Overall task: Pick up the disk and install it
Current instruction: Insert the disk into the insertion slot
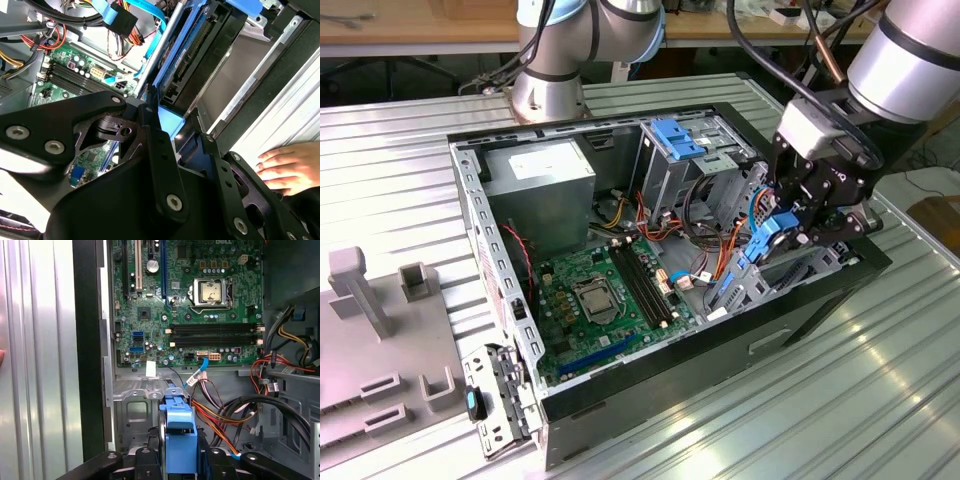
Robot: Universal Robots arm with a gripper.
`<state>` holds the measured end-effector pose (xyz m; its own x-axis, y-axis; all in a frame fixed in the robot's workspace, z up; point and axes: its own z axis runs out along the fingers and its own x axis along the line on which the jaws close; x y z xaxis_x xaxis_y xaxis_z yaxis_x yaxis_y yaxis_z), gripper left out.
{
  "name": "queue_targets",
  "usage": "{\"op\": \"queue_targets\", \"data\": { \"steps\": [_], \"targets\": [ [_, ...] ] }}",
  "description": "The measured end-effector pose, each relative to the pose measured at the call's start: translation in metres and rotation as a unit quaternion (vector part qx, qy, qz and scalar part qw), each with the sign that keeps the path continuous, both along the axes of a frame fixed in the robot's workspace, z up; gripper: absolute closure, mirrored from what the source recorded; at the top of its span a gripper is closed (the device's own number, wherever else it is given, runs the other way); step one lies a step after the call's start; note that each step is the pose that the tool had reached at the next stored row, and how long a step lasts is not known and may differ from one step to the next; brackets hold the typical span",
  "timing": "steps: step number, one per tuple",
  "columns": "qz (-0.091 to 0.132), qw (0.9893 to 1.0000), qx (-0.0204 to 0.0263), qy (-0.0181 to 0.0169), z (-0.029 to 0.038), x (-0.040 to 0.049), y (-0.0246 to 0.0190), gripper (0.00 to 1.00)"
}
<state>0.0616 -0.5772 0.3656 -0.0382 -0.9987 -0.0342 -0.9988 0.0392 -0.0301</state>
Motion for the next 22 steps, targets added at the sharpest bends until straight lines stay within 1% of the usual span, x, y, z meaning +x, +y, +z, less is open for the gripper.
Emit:
{"op": "queue_targets", "data": {
  "steps": [14, 22],
  "targets": [
    [0.000, 1.0000, 0.0000, 0.0000, -0.0068, 0.0000, 0.0000, 0.63],
    [0.000, 1.0000, 0.0000, 0.0000, -0.0078, 0.0000, 0.0000, 0.63]
  ]
}}
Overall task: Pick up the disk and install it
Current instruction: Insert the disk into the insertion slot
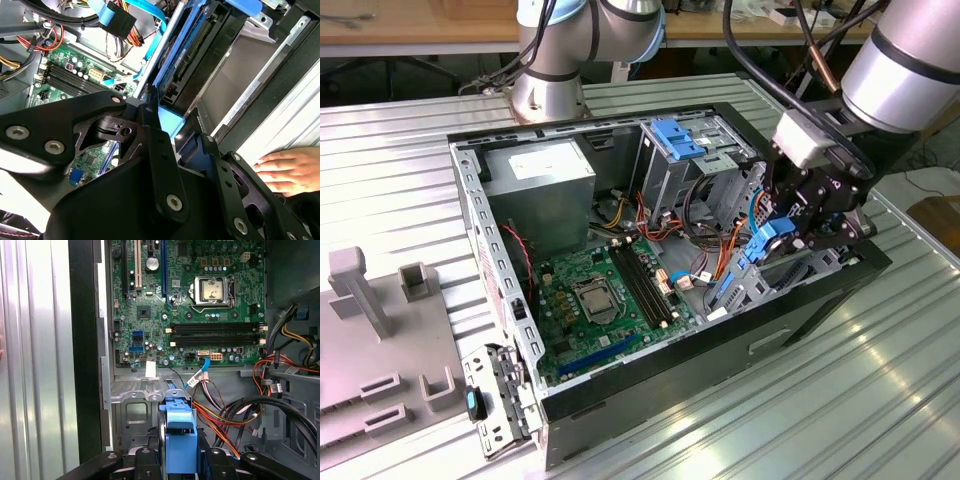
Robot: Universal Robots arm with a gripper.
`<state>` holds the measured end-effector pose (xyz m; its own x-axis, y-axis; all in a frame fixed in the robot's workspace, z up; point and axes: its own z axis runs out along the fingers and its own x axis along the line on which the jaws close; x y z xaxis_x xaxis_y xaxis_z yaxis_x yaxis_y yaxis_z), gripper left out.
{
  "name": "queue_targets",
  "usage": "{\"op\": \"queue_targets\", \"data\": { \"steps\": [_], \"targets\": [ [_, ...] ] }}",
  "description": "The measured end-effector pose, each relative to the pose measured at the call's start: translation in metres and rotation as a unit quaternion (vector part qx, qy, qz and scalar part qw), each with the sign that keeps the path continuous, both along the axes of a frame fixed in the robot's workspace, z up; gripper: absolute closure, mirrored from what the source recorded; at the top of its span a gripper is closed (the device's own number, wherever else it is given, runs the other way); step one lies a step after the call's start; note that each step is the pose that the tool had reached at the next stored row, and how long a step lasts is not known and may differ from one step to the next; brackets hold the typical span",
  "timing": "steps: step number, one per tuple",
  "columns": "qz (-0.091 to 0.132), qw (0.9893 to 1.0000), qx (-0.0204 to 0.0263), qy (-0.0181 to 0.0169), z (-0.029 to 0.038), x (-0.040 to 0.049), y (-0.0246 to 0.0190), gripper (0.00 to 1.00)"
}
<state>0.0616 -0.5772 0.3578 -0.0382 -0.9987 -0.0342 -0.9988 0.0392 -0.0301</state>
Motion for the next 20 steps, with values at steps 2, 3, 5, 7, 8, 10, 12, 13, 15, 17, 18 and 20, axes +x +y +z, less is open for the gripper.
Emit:
{"op": "queue_targets", "data": {
  "steps": [2, 3, 5, 7, 8, 10, 12, 13, 15, 17, 18, 20],
  "targets": [
    [0.000, 1.0000, 0.0000, 0.0000, -0.0002, 0.0000, 0.0000, 0.63],
    [0.000, 1.0000, 0.0000, 0.0000, -0.0003, 0.0000, 0.0000, 0.63],
    [0.000, 1.0000, 0.0000, 0.0000, -0.0004, 0.0000, 0.0000, 0.63],
    [0.000, 1.0000, 0.0000, 0.0000, -0.0006, 0.0000, 0.0000, 0.63],
    [0.000, 1.0000, 0.0000, 0.0000, -0.0007, 0.0000, 0.0000, 0.63],
    [0.000, 1.0000, 0.0000, 0.0000, -0.0009, 0.0000, 0.0000, 0.63],
    [0.000, 1.0000, 0.0000, 0.0000, -0.0012, 0.0000, 0.0000, 0.63],
    [0.000, 1.0000, 0.0000, 0.0000, -0.0013, 0.0000, 0.0000, 0.63],
    [0.000, 1.0000, 0.0000, 0.0000, -0.0016, 0.0000, 0.0000, 0.63],
    [0.000, 1.0000, 0.0005, -0.0001, -0.0024, 0.0001, -0.0001, 0.56],
    [0.000, 1.0000, 0.0000, 0.0000, -0.0019, 0.0001, 0.0000, 0.56],
    [0.000, 1.0000, -0.0001, 0.0000, -0.0020, 0.0000, 0.0000, 0.56]
  ]
}}
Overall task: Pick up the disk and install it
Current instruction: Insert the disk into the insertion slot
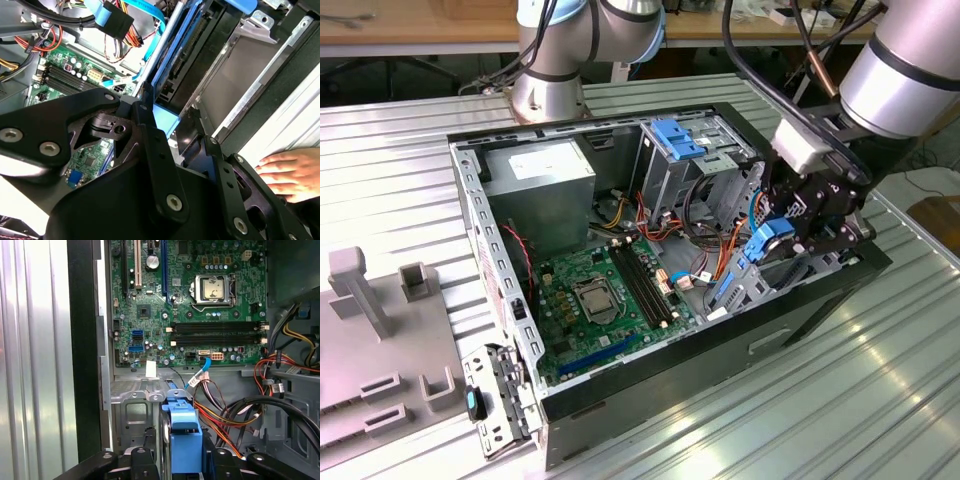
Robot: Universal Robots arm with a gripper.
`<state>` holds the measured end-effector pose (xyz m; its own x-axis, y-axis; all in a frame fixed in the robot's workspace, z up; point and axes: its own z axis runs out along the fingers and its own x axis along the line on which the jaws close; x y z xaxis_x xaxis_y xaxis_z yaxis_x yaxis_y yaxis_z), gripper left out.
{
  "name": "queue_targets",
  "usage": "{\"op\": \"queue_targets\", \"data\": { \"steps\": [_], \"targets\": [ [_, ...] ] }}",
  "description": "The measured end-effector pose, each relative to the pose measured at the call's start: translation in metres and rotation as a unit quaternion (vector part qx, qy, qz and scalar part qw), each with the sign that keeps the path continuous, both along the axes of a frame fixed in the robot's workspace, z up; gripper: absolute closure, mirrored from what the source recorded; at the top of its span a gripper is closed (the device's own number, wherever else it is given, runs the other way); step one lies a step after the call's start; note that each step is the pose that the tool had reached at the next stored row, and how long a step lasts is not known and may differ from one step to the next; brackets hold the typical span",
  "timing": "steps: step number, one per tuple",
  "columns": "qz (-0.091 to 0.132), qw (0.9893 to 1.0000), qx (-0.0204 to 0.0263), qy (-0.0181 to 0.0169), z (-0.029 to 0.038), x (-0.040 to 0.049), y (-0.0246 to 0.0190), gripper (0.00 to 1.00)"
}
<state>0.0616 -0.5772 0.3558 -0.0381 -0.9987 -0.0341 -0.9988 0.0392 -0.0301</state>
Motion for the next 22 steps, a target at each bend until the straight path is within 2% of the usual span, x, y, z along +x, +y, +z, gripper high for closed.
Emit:
{"op": "queue_targets", "data": {
  "steps": [9, 17, 22],
  "targets": [
    [0.000, 1.0000, 0.0002, 0.0000, -0.0007, 0.0000, 0.0000, 0.56],
    [0.000, 1.0000, 0.0001, 0.0009, 0.0115, 0.0000, 0.0000, 0.56],
    [0.000, 1.0000, 0.0002, 0.0015, 0.0149, 0.0000, 0.0000, 0.56]
  ]
}}
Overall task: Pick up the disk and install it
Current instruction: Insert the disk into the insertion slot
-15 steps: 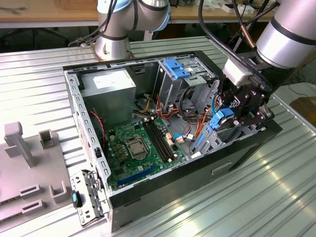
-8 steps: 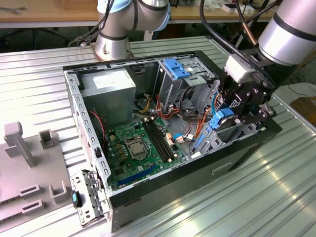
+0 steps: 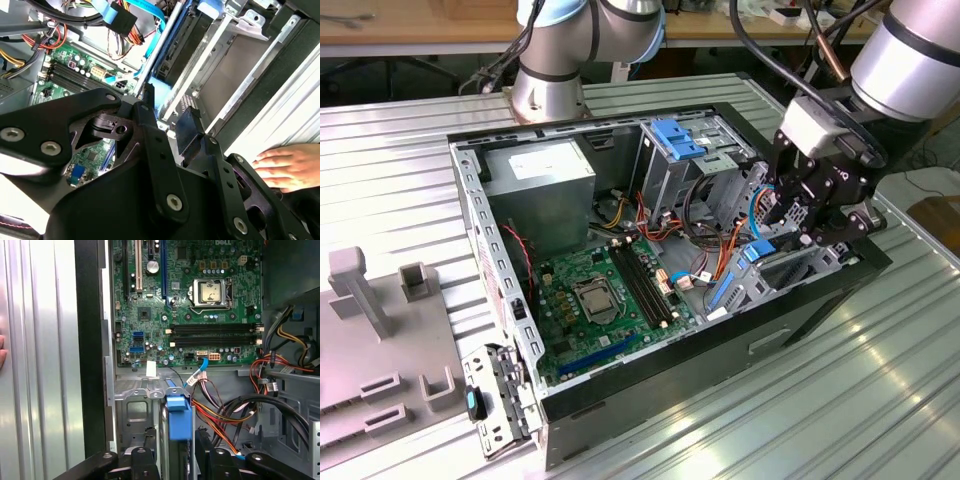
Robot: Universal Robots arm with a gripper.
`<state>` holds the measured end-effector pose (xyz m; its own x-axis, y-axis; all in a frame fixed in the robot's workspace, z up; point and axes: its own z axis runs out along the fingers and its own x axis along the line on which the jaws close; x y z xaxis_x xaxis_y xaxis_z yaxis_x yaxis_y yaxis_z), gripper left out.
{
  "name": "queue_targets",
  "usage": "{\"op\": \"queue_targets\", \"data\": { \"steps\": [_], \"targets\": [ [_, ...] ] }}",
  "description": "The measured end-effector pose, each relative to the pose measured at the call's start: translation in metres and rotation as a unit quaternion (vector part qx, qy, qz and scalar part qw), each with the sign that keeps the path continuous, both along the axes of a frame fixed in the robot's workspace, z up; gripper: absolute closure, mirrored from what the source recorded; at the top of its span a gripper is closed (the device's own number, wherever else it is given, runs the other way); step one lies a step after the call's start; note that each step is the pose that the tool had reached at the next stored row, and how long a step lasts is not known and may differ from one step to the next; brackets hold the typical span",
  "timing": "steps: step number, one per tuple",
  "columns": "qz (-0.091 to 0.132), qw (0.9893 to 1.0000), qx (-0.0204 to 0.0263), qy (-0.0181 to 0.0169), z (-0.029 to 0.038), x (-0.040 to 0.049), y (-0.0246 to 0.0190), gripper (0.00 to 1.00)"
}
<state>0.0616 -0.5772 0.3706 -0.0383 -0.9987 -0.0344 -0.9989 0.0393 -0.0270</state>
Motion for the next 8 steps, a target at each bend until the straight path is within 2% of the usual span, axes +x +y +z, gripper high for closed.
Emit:
{"op": "queue_targets", "data": {
  "steps": [8],
  "targets": [
    [0.000, 1.0000, -0.0001, 0.0001, 0.0002, 0.0024, 0.0000, 0.56]
  ]
}}
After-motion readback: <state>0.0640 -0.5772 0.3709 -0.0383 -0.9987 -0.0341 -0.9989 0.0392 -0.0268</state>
